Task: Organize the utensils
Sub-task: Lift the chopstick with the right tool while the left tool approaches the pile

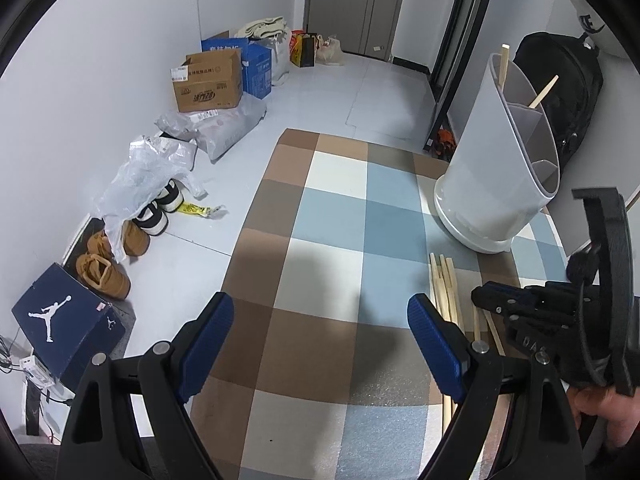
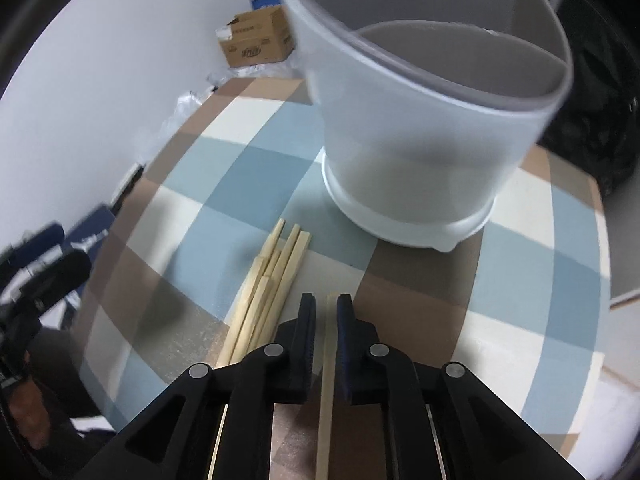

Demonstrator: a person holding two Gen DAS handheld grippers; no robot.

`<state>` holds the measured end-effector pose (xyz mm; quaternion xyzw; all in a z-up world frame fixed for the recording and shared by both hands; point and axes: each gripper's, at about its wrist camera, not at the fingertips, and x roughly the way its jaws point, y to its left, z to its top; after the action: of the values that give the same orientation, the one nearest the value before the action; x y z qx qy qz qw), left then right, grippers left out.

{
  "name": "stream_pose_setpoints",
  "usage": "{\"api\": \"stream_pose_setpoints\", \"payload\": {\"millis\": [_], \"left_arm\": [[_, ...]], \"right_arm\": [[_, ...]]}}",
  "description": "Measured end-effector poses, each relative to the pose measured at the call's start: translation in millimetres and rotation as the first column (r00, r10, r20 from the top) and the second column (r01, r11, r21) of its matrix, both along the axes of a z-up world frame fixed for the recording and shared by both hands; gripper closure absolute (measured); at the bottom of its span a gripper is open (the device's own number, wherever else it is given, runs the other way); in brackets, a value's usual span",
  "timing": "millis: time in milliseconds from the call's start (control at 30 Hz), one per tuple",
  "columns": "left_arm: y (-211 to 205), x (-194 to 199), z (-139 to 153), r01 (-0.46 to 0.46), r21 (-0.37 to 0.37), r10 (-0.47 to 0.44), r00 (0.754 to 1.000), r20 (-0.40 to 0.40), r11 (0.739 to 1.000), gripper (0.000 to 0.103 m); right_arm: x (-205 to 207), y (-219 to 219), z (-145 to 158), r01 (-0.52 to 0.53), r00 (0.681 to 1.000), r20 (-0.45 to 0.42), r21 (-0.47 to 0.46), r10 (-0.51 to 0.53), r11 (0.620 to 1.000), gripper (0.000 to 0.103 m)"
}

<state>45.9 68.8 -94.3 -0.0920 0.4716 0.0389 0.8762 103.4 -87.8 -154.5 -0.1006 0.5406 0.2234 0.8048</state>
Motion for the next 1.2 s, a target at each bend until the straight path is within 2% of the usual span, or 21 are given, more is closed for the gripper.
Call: {"api": "stream_pose_setpoints", "payload": {"millis": [67, 333, 400, 467, 767, 1000, 1200], "left_arm": [[0, 2, -1, -0.002, -0.013, 0.002, 1.000, -0.007, 1.000, 0.018], [-11, 6, -7, 0.040, -0.020, -0.041, 0.998, -0.040, 0.999, 0.018], [-16, 7, -8, 0.057, -0.014, -0.057, 0.997, -0.049, 0.998, 0.018], [-20, 8, -9, 0.070, -0.010, -0.071, 0.996, -0.059, 0.997, 0.018], [-47, 14, -17, 0.144, 0.011, -0.142, 0.984, -0.109, 0.990, 0.018], [-63, 23, -23, 0.179, -0.019, -0.180, 0.973, -0.148, 0.984, 0.018], [-71, 32, -29, 0.184, -0.021, -0.185, 0.966, -0.181, 0.983, 0.018]], "right_arm": [[-3, 8, -2, -0.030, 0.999, 0.028, -0.054, 0.032, 0.998, 0.085], [-2, 12, -6, -0.069, 0.997, 0.036, -0.072, 0.072, 0.995, 0.083], [-1, 13, -8, -0.070, 0.997, 0.029, -0.066, 0.071, 0.995, 0.086], [0, 5, -9, -0.057, 0.998, 0.025, -0.051, 0.059, 0.997, 0.096], [10, -38, 0, 0.056, 0.998, 0.001, 0.126, -0.056, 0.990, 0.097], [9, -75, 34, 0.113, 0.991, 0.032, 0.334, -0.131, 0.936, 0.097], [5, -108, 54, 0.154, 0.981, 0.037, 0.451, -0.191, 0.879, 0.097]]}}
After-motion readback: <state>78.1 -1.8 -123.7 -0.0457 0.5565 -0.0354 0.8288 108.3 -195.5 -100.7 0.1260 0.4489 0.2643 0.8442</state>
